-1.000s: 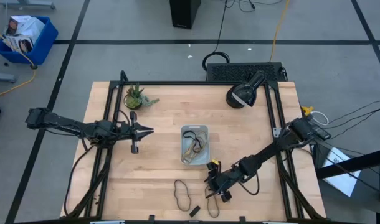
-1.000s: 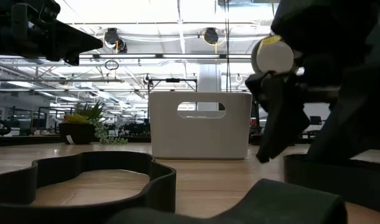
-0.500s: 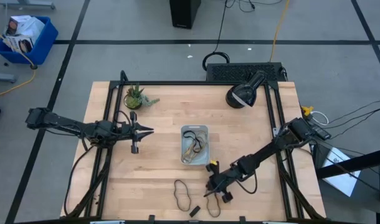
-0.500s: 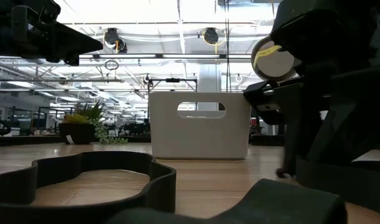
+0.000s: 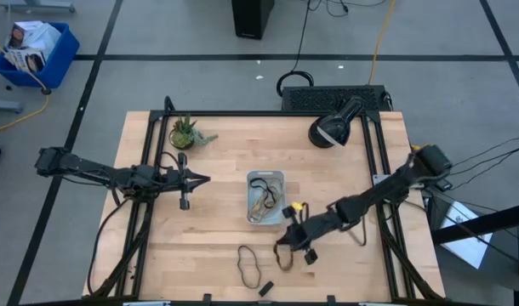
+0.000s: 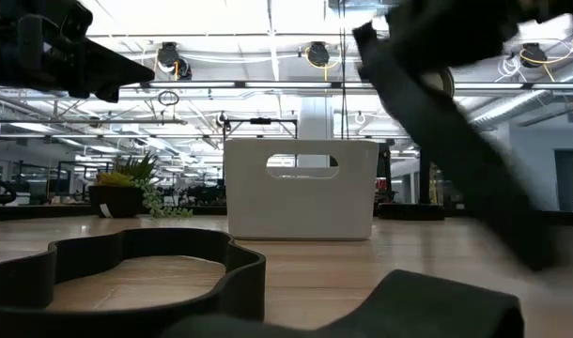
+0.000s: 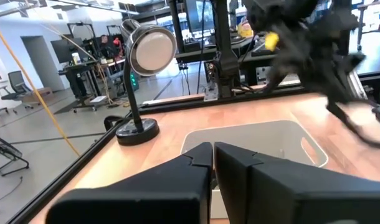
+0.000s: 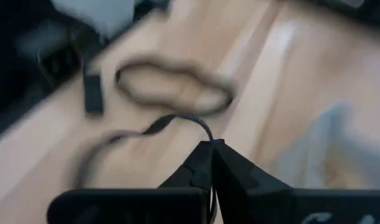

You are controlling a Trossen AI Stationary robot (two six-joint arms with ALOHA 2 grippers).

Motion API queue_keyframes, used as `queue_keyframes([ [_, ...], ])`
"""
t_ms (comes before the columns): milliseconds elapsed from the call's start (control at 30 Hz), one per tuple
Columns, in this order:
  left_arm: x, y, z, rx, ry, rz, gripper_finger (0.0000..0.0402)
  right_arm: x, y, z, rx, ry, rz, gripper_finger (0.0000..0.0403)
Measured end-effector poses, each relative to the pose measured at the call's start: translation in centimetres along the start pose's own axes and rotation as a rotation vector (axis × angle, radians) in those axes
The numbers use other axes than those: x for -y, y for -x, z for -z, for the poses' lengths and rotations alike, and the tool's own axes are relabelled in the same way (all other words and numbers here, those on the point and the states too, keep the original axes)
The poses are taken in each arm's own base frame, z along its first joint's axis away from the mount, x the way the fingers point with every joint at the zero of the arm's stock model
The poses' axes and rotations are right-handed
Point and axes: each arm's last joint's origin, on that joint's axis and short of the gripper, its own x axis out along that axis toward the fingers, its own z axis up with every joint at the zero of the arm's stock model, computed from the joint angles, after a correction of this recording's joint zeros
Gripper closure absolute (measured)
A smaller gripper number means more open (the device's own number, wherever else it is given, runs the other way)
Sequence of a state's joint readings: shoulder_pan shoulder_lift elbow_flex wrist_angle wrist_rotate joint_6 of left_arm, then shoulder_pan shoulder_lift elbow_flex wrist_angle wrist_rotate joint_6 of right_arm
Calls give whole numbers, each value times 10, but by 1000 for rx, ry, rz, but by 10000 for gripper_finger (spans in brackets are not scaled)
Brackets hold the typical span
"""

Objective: Pick and place rubber bands into bin
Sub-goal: Put the right black rubber band into the bin

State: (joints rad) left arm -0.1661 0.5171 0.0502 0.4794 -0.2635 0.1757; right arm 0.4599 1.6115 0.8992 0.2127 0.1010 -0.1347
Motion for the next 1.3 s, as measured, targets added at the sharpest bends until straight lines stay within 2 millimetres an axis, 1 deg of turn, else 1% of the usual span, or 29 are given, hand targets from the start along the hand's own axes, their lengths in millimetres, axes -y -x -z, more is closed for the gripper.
queue_keyframes([
  [67, 0, 0, 0, -1, -2, 0, 387, 10, 17, -5, 69, 22, 30, 401],
  [167, 0, 0, 0, -2, -3, -4, 395, 25, 43, -3, 171, 27, 90, 402],
  [233, 0, 0, 0, -2, -3, -6, 398, 32, 61, 4, 240, 16, 132, 402],
  [333, 0, 0, 0, -2, -3, -7, 395, 39, 85, 21, 308, -3, 186, 402],
  [400, 0, 0, 0, -2, -4, -7, 385, 40, 100, 31, 356, -18, 209, 402],
  [500, 0, 0, 0, -3, -5, -7, 368, 37, 118, 47, 420, -15, 227, 402],
  [600, 0, 0, 0, -6, -7, -7, 357, 33, 128, 71, 428, -30, 270, 402],
  [700, 0, 0, 1, -6, -33, -7, 350, 32, 137, 93, 473, -86, 347, 402],
  [800, 0, 0, 1, -6, -37, -7, 349, 30, 143, 111, 507, -124, 385, 402],
  [867, 0, 0, 0, -6, -36, -7, 352, 31, 145, 120, 511, -148, 416, 402],
  [933, 0, 0, 0, -6, -36, -7, 355, 32, 147, 125, 517, -170, 449, 402],
  [1100, 0, 0, 0, -6, -35, -7, 365, 36, 151, 126, 541, -201, 478, 403],
  [1300, 0, 0, 0, -6, -35, -7, 370, 37, 151, 126, 539, -211, 482, 403],
])
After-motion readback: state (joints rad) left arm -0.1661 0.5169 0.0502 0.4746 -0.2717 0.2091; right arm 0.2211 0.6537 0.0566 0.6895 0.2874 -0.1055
